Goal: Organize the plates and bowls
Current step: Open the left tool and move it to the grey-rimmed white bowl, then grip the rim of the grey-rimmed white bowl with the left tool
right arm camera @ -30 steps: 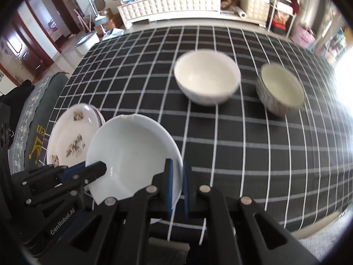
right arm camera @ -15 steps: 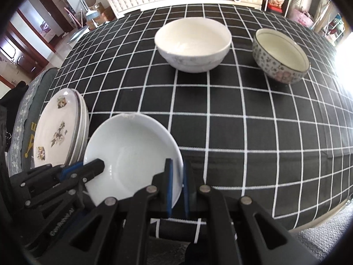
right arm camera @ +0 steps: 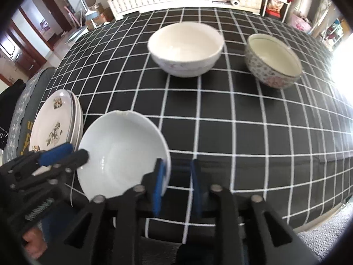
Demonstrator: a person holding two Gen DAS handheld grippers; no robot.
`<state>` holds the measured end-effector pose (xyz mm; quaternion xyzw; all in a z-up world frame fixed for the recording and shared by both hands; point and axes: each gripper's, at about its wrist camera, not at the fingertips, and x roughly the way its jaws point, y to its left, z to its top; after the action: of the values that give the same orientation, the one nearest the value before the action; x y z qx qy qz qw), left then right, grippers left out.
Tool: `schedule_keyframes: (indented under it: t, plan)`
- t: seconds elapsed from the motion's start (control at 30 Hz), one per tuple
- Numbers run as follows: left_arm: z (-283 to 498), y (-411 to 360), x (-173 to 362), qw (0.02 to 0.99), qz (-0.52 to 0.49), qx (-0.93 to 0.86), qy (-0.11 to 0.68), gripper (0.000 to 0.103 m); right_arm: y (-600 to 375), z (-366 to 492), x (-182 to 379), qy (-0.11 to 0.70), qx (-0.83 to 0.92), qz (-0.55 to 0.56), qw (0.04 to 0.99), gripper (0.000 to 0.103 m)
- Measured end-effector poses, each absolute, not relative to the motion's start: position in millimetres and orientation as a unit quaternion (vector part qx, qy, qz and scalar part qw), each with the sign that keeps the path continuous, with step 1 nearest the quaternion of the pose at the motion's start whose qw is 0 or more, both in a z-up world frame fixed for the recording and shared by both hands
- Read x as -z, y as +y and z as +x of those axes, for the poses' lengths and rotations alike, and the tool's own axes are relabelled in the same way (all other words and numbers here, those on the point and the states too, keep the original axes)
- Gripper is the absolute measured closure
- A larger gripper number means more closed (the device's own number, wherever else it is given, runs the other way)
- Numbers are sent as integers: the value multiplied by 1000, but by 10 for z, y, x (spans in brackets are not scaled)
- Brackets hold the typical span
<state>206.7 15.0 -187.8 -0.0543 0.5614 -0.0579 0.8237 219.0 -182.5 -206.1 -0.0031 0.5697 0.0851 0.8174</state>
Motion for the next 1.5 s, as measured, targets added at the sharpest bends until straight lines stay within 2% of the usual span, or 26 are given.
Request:
schedule_keyframes:
  t: [0.17, 0.2, 0.27, 0.33, 0.4, 0.43, 0.57, 0.63, 0.83, 1.5]
  plan:
    - [2003, 135, 1651, 842, -25, 46, 536, 61, -1880, 2054, 1741, 521, -70, -12, 851, 66]
    - [1992, 121, 1602, 845, -22, 47, 532, 61, -1872, 2037, 1660, 507, -68, -12, 859, 63]
    - [1965, 95, 1481, 852, -19, 49, 521, 59, -1909, 1964, 1460, 470, -58, -13, 881, 48]
    - [1942, 70, 1374, 861, -16, 49, 506, 52, -1942, 1920, 1325, 445, -52, -5, 894, 25]
    - [1902, 38, 1221, 874, -8, 50, 484, 46, -1955, 1912, 1232, 441, -59, 4, 896, 20]
    - [1885, 26, 1158, 879, -4, 51, 474, 41, -1948, 1922, 1218, 444, -61, 1, 894, 20]
    - [1868, -48, 943, 894, 18, 49, 446, 39, -1919, 1921, 1138, 437, -72, -25, 896, 20]
    - [1862, -86, 879, 897, 33, 46, 438, 33, -1943, 1914, 1086, 428, -77, -21, 900, 20]
    - [1901, -161, 745, 910, 47, 52, 408, 33, -1850, 1882, 927, 382, -59, -76, 919, 19]
    - [2783, -188, 901, 884, 30, 73, 462, 33, -1988, 2689, 1008, 425, -65, -50, 901, 16]
